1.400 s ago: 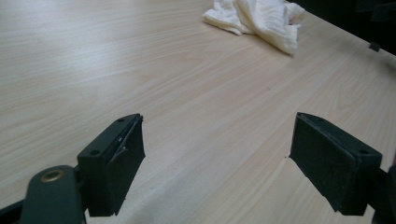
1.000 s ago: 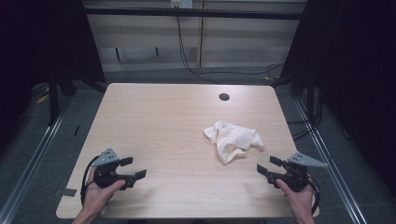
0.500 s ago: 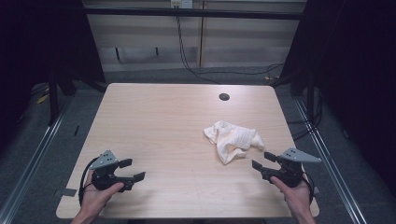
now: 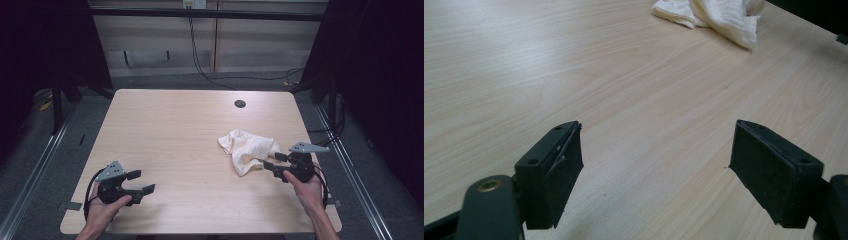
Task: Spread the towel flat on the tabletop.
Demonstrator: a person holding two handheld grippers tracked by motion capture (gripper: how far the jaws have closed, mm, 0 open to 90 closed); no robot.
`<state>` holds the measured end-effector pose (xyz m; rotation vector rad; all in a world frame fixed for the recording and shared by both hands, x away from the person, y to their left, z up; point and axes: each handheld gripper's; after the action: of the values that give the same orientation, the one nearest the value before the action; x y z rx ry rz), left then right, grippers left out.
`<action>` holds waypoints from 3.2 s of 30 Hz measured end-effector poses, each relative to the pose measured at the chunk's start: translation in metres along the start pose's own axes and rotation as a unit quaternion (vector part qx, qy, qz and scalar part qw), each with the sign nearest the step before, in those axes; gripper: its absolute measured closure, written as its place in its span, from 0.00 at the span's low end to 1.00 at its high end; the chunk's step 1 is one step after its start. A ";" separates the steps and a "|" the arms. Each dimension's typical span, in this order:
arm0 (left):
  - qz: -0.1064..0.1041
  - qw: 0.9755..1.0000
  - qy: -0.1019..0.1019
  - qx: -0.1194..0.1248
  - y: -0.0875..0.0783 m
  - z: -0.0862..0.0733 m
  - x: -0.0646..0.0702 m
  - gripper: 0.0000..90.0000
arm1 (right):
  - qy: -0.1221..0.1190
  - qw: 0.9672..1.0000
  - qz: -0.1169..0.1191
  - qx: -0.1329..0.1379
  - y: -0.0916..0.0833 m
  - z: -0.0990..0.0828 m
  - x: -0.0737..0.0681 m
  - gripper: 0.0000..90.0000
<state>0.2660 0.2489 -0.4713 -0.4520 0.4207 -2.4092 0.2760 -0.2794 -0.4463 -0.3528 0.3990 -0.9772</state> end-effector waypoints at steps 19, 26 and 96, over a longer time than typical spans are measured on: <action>-0.001 1.000 0.004 0.005 -0.002 0.001 0.000 0.23 | -0.025 0.997 0.023 -0.067 0.053 0.045 0.033 0.16; -0.007 1.000 0.000 0.007 -0.002 0.001 -0.001 0.22 | -0.035 0.996 0.017 -0.085 0.078 0.045 0.039 0.17; -0.012 0.999 0.022 -0.038 0.020 0.009 0.017 0.39 | -0.046 0.985 0.119 -0.113 0.111 -0.012 -0.075 0.90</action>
<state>0.2680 0.2209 -0.4676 -0.4410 0.5301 -2.4368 0.3134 -0.1601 -0.4951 -0.5405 0.4580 -0.6816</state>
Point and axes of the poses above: each handheld gripper's, and its own axes: y roughly forward along the jaws, z roughly out of its top, x roughly to its right, and after that the axes turned 8 degrees about x, right-handed
